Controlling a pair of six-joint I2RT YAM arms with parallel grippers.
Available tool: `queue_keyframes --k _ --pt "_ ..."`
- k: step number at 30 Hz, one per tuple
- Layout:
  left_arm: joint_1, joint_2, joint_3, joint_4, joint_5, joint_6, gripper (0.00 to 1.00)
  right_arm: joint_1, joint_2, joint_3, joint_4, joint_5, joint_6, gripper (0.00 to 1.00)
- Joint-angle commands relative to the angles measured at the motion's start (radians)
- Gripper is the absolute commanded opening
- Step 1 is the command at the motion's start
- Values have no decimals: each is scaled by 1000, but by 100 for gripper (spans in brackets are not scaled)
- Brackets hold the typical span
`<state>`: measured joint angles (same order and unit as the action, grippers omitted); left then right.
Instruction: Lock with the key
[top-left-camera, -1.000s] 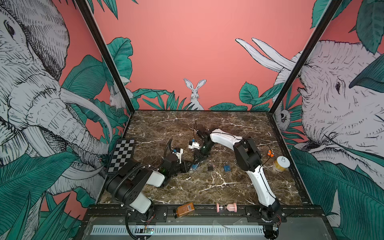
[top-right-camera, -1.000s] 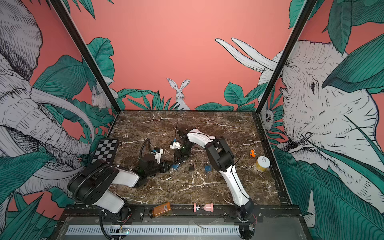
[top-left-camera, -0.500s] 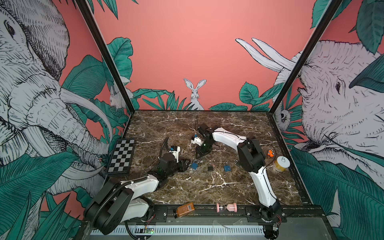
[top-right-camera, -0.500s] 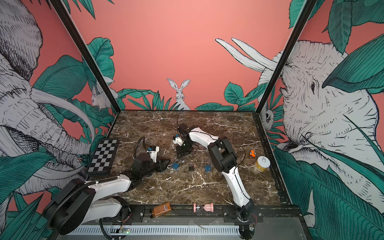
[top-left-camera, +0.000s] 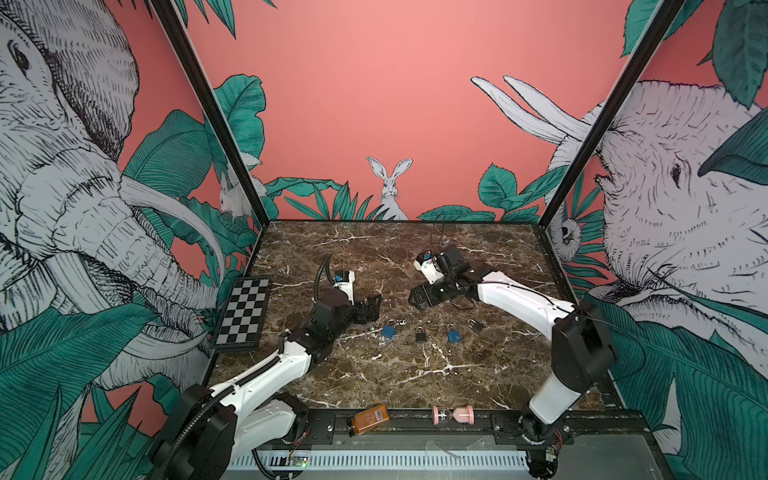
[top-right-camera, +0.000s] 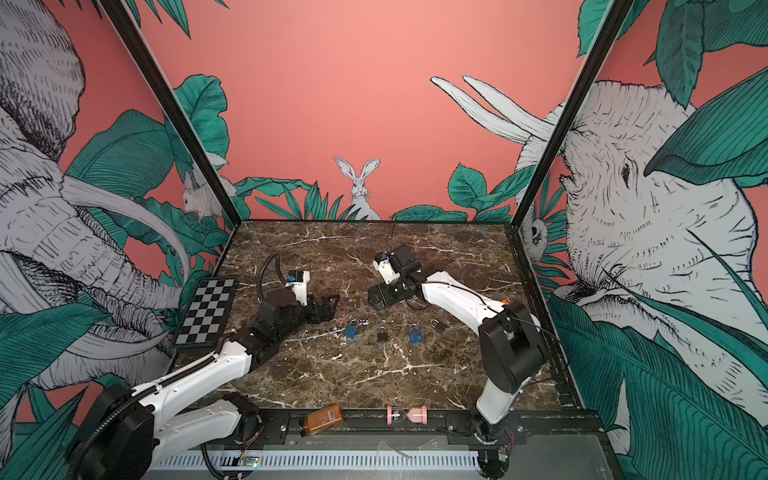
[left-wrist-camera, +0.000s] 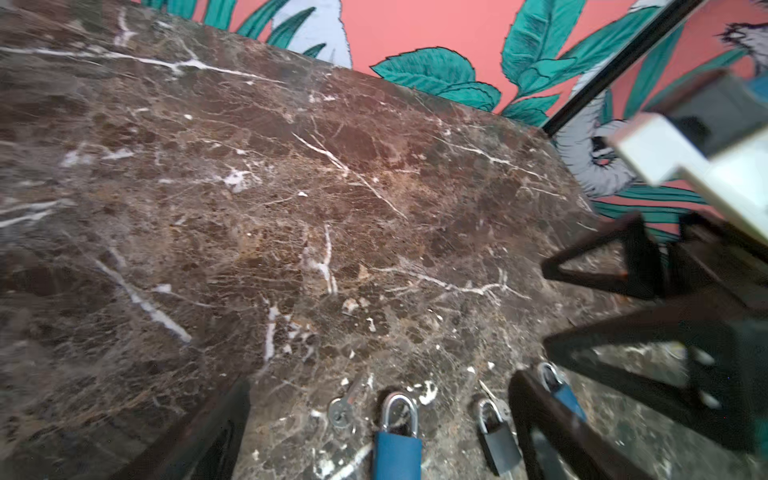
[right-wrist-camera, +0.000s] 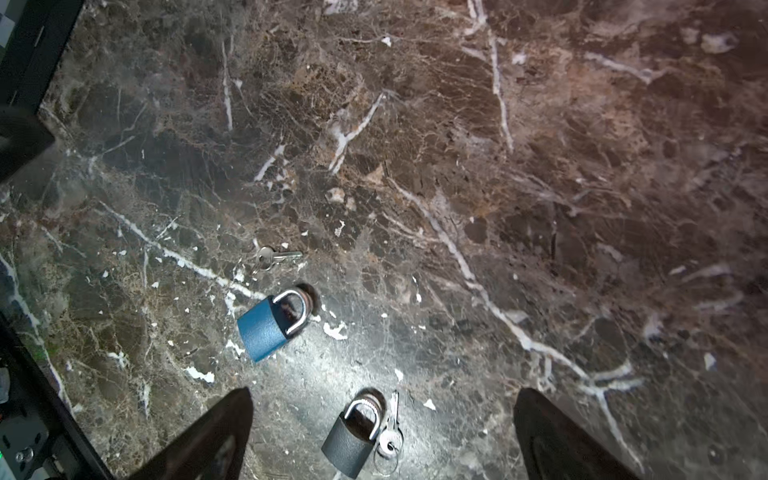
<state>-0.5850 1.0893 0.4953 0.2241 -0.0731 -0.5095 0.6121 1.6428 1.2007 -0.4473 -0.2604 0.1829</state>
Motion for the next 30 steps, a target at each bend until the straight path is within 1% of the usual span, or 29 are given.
queue_keyframes --k 1,2,3,4,5,7,9,11,12,14,15,17,18,19,20,21,22,25,27,28,29,30 --pt "-49 13 38 -35 -231 49 98 0 -108 -99 77 95 12 98" --pt "-74 20 36 -11 -307 86 98 0 -143 -122 73 122 7 98" --pt "-104 27 33 49 -385 152 98 -2 -182 -146 65 152 1 98" --pt "-110 36 26 108 -432 217 98 -3 -219 -163 58 178 -7 98" --pt "-142 52 15 193 -452 302 98 -5 -263 -184 53 213 -12 98" --pt "-144 91 16 287 -498 417 97 -15 -344 -218 48 275 -20 98" --pt "-144 140 30 368 -567 564 97 -21 -423 -254 54 359 -31 98" --pt "-127 182 30 478 -659 665 97 -21 -478 -284 57 486 -47 98" --pt "-91 191 17 524 -675 693 97 -21 -499 -299 61 513 -69 98" --pt "-20 178 -14 557 -698 678 98 -21 -533 -329 76 541 -102 98" --pt "29 164 -34 552 -695 653 98 -21 -551 -347 86 554 -106 98" --pt "119 148 -76 546 -658 628 97 -21 -577 -389 125 547 -157 98" --pt "169 166 -94 562 -633 622 98 -21 -590 -421 168 538 -189 98" --pt "202 196 -96 608 -645 620 98 -21 -597 -451 209 532 -217 98" --pt "215 216 -95 621 -643 646 98 -20 -600 -484 255 544 -238 98" --pt "230 241 -86 647 -609 697 98 -25 -596 -504 288 570 -237 98" --pt "235 274 -69 657 -617 734 98 -32 -589 -510 296 590 -222 98" --pt "243 344 -19 621 -600 834 98 -53 -580 -508 281 586 -183 98" --pt "244 347 -27 625 -619 847 98 -56 -602 -533 305 598 -161 98" --pt "246 323 -47 628 -586 837 98 -59 -613 -539 305 600 -149 98" --pt "257 295 -71 616 -525 811 98 -64 -626 -545 303 598 -134 98" --pt "264 273 -82 576 -481 795 98 -67 -635 -545 291 589 -120 98"
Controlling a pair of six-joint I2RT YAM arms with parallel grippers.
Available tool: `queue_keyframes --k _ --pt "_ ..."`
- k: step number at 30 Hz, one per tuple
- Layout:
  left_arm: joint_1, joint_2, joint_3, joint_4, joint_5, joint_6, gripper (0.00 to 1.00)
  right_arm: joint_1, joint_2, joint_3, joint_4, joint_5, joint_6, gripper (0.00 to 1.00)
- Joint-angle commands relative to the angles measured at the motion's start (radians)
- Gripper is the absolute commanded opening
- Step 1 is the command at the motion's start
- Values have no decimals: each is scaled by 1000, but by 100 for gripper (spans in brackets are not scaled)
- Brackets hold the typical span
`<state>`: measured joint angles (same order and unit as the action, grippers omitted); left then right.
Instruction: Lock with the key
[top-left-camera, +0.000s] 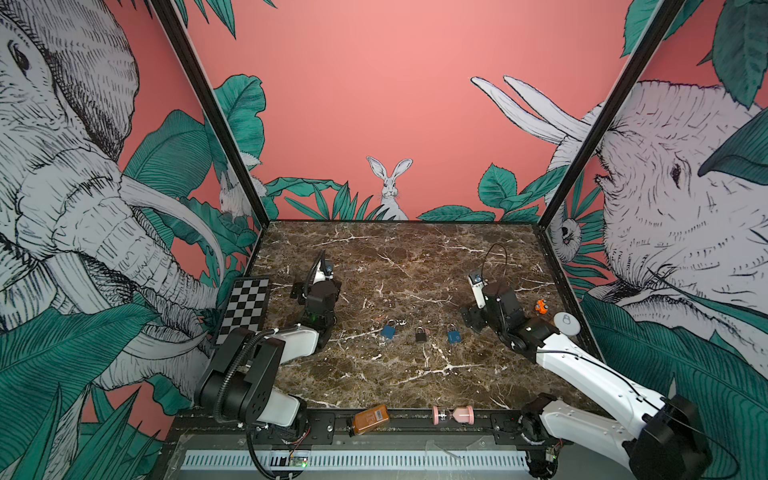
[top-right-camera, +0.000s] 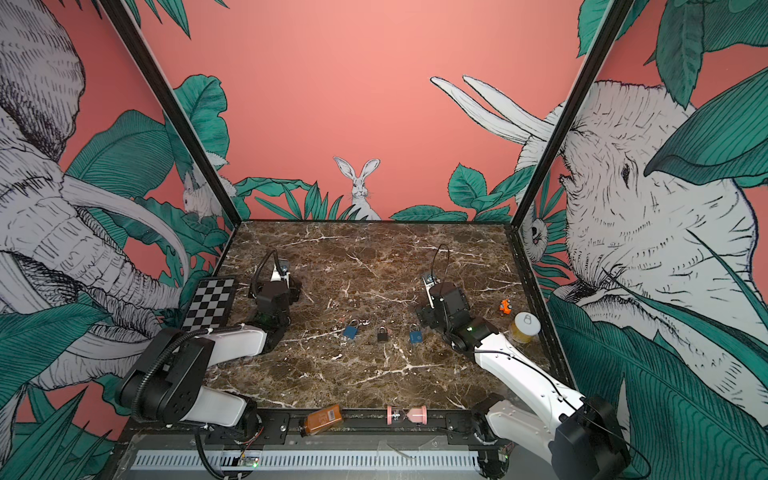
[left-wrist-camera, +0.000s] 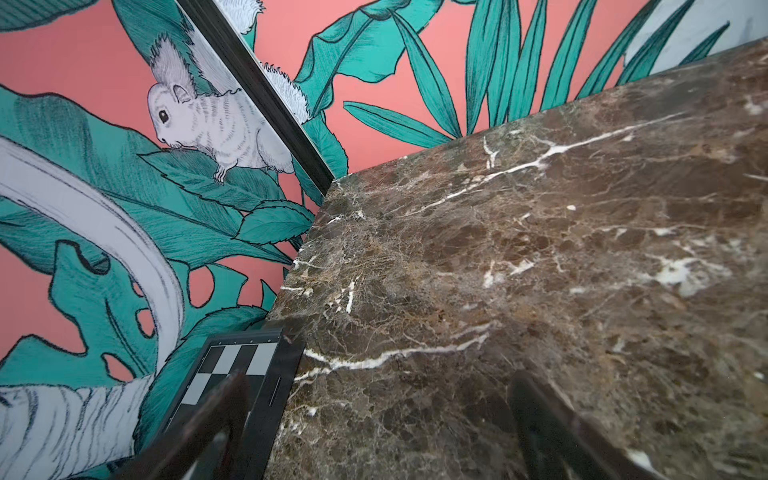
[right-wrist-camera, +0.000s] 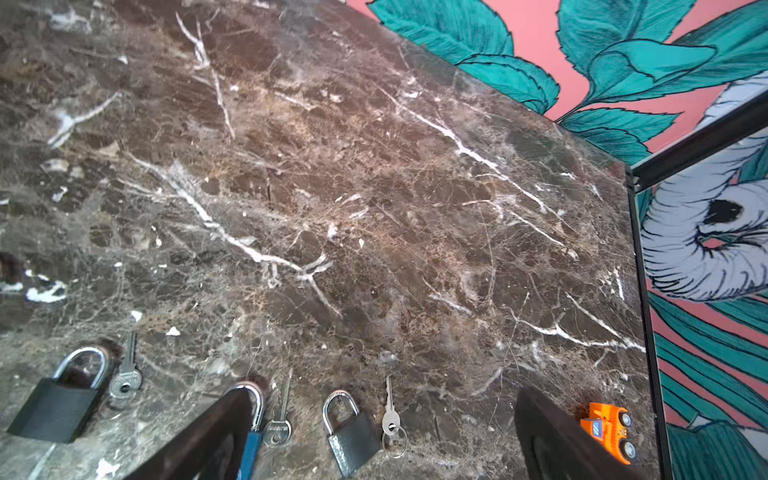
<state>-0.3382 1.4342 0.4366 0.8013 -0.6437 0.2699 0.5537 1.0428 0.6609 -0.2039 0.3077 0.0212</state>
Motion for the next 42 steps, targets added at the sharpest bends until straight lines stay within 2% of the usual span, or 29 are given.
queue_keyframes --k 1,3,6,8,10,11,12,13,14,15,17,20,21,22,24,26,28,30,34,37,42 --pt "26 -76 -29 -26 106 -5 98 -14 -41 -1 34 14 55 98" --pt "72 -41 -64 24 154 -70 98 -29 -56 -4 30 -1 73 98" --pt "103 39 -104 186 167 -71 98 -66 -96 -41 86 5 81 98" --pt "140 89 -112 266 228 -86 98 -115 -121 -65 125 14 78 98" --pt "227 77 -105 163 371 -178 98 -182 -128 -85 160 51 72 98" --pt "275 141 -93 255 418 -204 98 -221 -121 -98 199 90 73 98" --pt "294 147 -89 252 481 -201 98 -258 -104 -122 263 110 72 98" --pt "294 106 -62 106 501 -204 98 -293 -83 -145 334 108 67 98" --pt "294 107 -41 86 498 -204 98 -327 -42 -174 432 97 53 98" --pt "296 142 -62 193 514 -193 98 -348 17 -197 528 99 32 98" --pt "297 108 -50 94 516 -205 98 -389 146 -205 642 99 13 98" --pt "298 133 -58 162 511 -197 98 -431 330 -233 848 57 -8 98" --pt "297 119 -53 121 508 -201 98 -438 370 -226 909 45 -28 98" --pt "298 107 -49 92 513 -203 98 -437 372 -199 841 26 -37 98" --pt "297 124 -53 135 512 -196 98 -446 449 -225 967 -44 -62 98" --pt "298 123 -52 131 514 -197 98 -507 512 -293 1169 -122 -17 98" --pt "298 111 -48 98 512 -201 98 -520 475 -262 1035 -112 5 98" --pt "295 118 -50 121 510 -193 98 -517 495 -267 1087 -114 -6 98" --pt "291 114 -42 93 510 -188 98 -517 490 -264 1065 -113 -5 98" --pt "289 119 -25 71 569 -162 98 -517 485 -262 1054 -113 -3 98" --pt "288 117 -21 59 570 -162 98 -509 485 -262 1058 -109 -14 98"
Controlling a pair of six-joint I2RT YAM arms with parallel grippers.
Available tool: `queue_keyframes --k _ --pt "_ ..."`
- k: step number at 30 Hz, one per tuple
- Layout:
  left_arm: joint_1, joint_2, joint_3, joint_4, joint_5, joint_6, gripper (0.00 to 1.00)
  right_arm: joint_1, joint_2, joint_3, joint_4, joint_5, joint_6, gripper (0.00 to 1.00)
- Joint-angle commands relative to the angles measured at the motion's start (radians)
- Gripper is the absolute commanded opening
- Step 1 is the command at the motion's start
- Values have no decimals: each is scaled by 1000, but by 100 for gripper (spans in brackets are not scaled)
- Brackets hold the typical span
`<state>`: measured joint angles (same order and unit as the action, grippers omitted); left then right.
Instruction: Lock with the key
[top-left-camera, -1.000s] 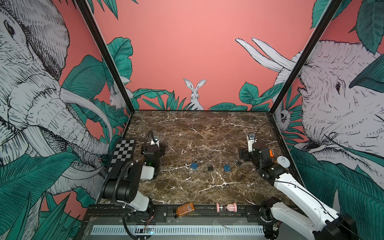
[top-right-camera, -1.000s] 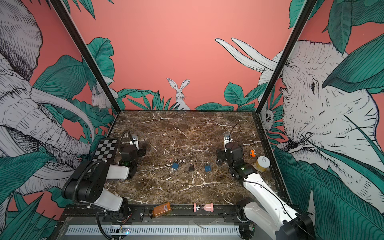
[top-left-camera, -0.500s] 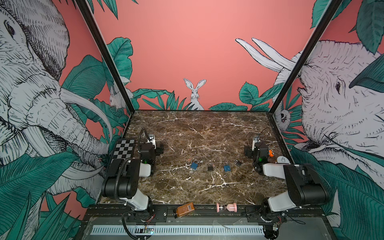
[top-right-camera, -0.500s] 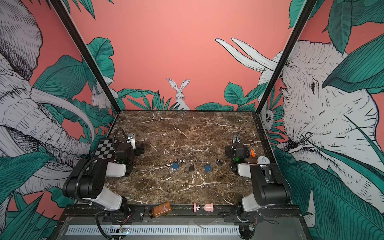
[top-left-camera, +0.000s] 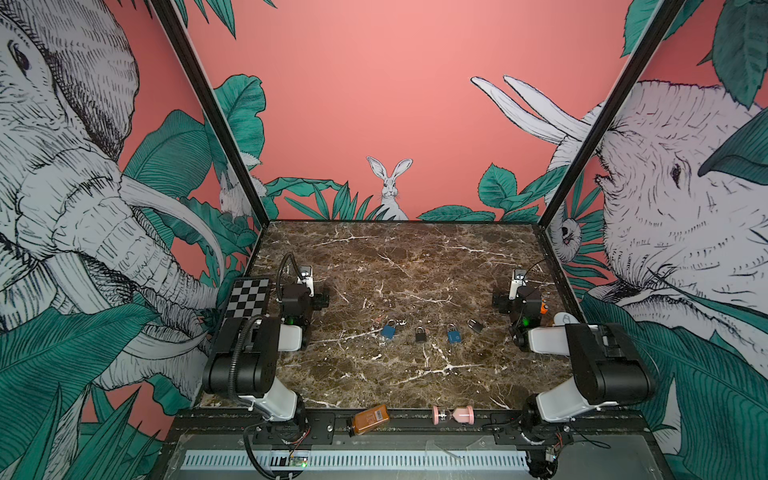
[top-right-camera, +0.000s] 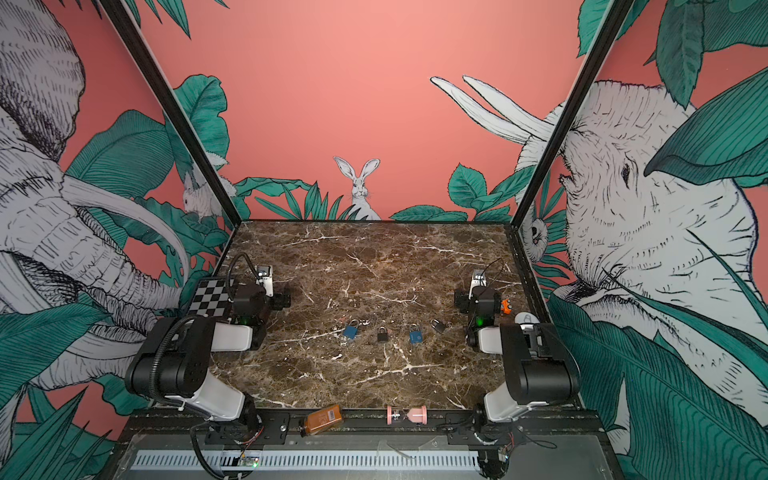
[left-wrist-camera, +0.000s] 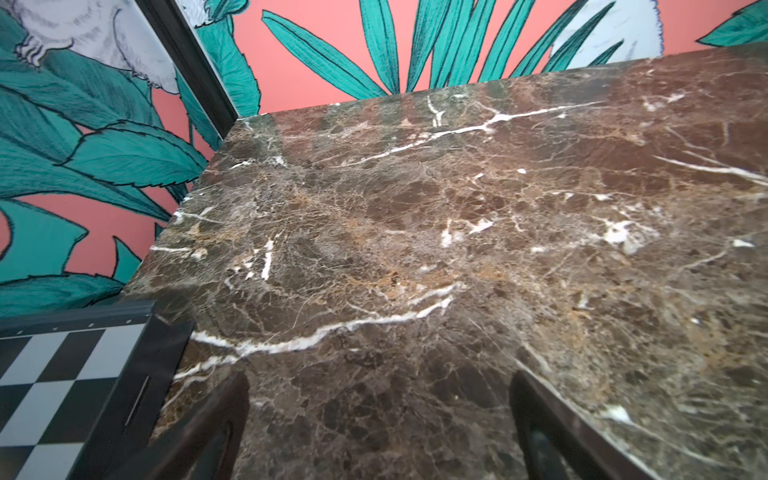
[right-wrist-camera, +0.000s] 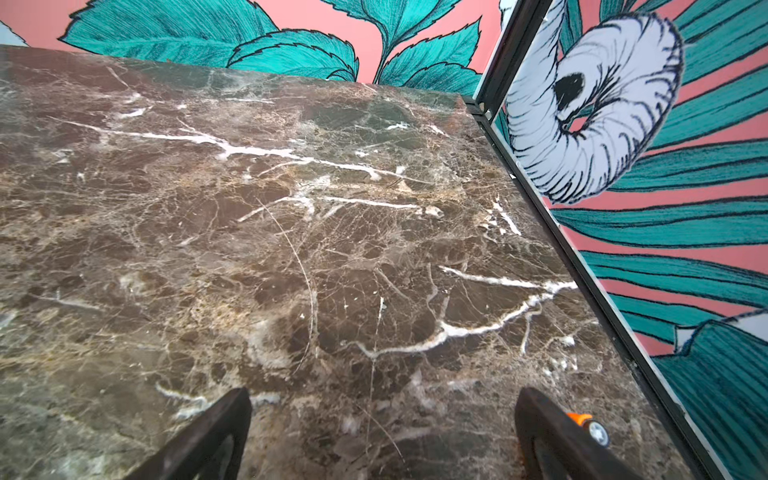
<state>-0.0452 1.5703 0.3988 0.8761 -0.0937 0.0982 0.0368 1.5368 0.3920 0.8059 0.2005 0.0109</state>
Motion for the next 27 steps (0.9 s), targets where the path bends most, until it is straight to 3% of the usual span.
queue_keyframes --k 1,27 --pt "-4 -20 17 -16 22 10 98 13 -9 7 47 -1 -10 98" --pt "-2 -14 25 -25 25 8 98 11 -7 11 41 -6 -7 98"
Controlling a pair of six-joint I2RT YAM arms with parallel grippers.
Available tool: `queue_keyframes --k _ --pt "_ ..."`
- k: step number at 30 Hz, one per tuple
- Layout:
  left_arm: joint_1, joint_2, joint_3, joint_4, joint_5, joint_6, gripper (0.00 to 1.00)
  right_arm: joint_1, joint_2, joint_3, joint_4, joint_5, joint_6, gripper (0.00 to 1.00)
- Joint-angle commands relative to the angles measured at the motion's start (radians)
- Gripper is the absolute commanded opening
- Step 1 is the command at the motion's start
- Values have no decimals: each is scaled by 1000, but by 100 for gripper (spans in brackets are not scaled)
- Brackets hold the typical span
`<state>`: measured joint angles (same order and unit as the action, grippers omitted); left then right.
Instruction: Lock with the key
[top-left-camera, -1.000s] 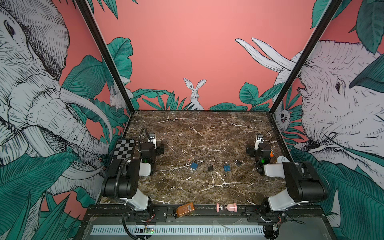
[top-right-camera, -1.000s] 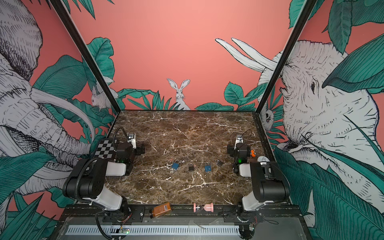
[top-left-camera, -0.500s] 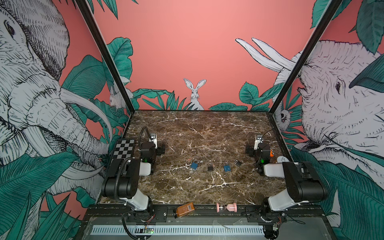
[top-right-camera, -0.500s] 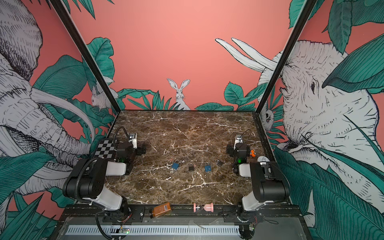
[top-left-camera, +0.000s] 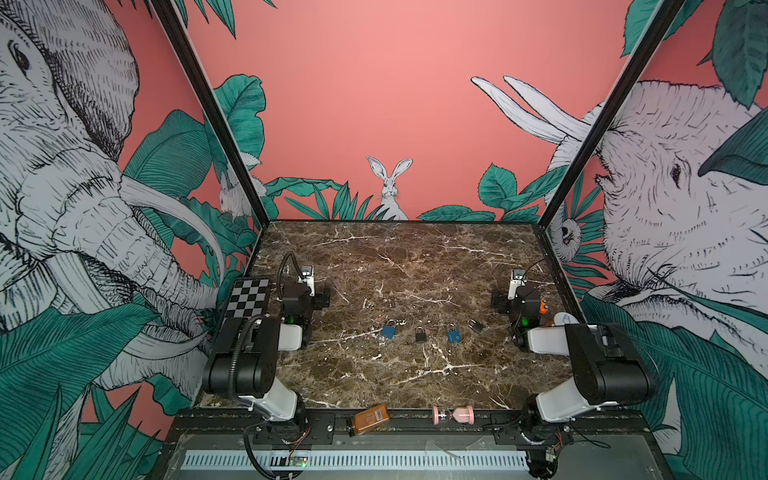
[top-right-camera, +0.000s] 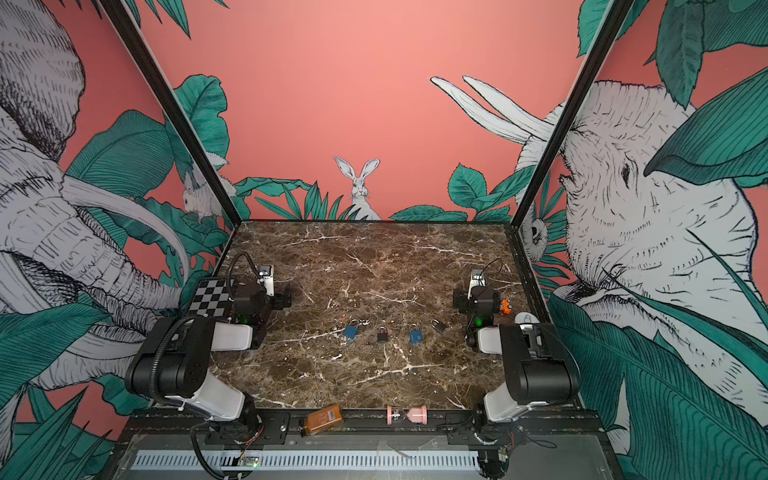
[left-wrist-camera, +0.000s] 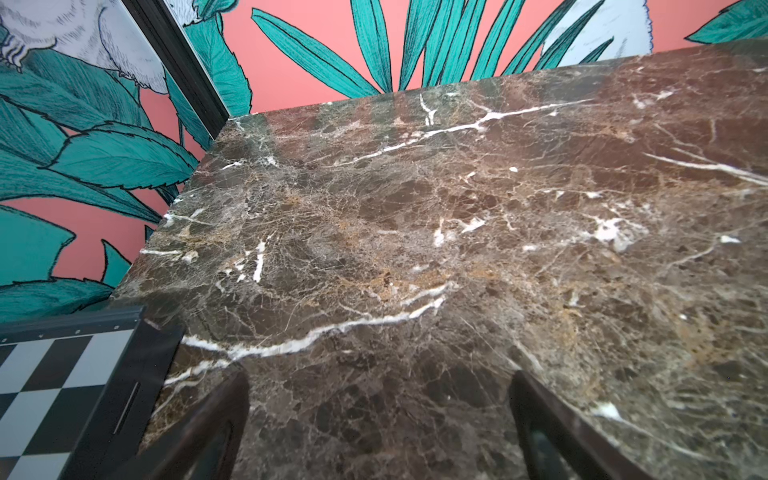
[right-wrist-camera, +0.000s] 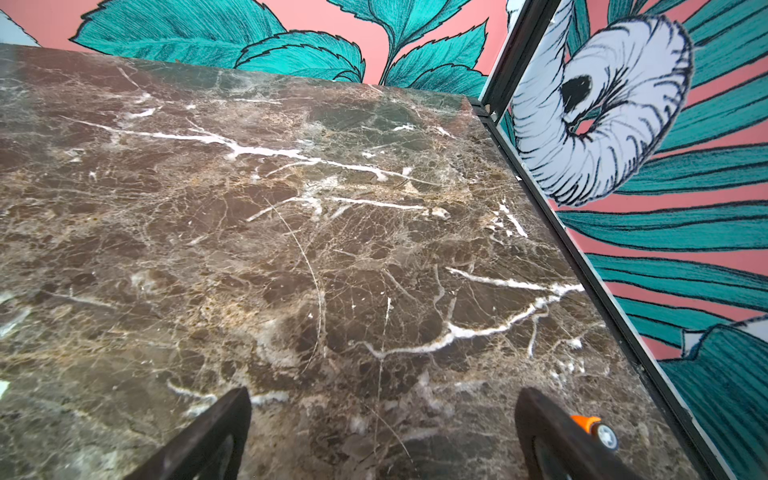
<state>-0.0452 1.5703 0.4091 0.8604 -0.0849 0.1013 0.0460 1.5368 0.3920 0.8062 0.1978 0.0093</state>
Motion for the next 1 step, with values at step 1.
queue_keyframes --k 1 --pt "-2 -17 10 -6 19 7 98 2 -7 11 41 -5 -5 98"
